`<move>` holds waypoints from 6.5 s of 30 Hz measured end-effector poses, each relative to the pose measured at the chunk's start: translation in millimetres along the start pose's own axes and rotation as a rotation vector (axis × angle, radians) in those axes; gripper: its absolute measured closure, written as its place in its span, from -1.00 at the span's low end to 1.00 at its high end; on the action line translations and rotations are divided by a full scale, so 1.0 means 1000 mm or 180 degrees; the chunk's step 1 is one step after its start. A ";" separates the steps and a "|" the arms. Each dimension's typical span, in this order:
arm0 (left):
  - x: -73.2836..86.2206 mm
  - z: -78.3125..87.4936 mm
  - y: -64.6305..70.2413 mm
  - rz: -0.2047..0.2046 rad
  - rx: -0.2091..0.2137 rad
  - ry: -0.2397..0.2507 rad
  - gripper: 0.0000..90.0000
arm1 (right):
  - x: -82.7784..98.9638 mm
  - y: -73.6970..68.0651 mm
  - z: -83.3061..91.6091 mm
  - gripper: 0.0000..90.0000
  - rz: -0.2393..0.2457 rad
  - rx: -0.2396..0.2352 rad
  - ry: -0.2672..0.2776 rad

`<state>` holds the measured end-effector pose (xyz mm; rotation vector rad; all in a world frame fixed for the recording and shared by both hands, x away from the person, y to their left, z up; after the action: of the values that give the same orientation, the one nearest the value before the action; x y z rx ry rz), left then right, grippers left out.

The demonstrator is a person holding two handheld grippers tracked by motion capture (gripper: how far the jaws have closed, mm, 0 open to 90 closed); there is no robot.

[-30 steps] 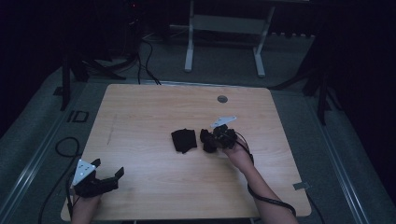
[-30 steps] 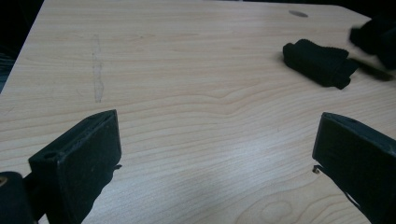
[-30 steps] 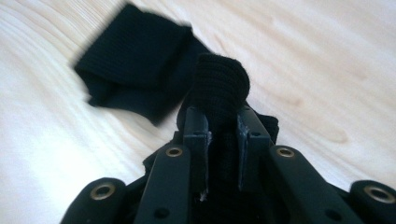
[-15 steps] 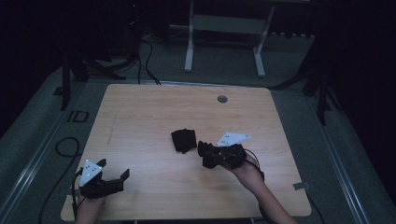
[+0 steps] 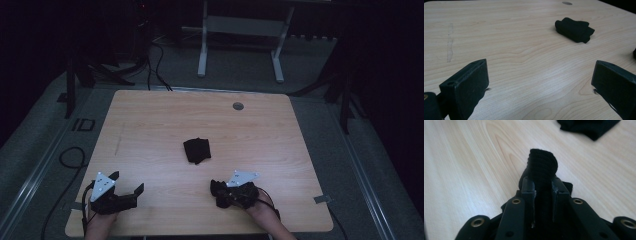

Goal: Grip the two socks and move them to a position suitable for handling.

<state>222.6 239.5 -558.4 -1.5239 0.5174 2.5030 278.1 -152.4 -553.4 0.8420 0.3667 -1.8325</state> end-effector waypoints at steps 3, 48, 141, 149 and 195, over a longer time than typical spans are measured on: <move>0.000 0.000 0.000 0.0012 0.0016 0.0004 -0.97 | 0.008 -0.002 -0.009 0.66 -0.0009 -0.0004 -0.0069; -0.020 -0.075 0.106 -0.0264 0.1843 -0.0688 -0.37 | -0.023 0.016 0.030 0.64 -0.0132 -0.0172 0.0300; -0.007 -0.066 0.067 -0.0317 0.1600 -0.1222 0.29 | 0.076 0.057 0.064 0.14 -0.1056 0.0127 0.0016; -0.019 -0.055 0.077 -0.0347 0.1632 -0.0922 0.25 | 0.063 0.060 0.074 0.09 -0.0904 0.0215 0.0121; 0.001 -0.093 0.090 -0.0676 0.1596 -0.1392 0.99 | 0.066 0.034 0.042 0.65 -0.0679 0.0180 -0.0067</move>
<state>270.6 121.6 -580.2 -0.7795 0.7800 2.2150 278.3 -236.9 -564.9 0.8479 0.4056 -2.0559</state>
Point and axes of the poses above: each handheld gripper's, and its own axes: z roughly backward along the jaws, x roughly out of its underside, y roughly to its right, the point moved 1 cm from there along -z, roughly forward along the jaws, and after that the axes turned 8 degrees about z, right-handed, at the moved point
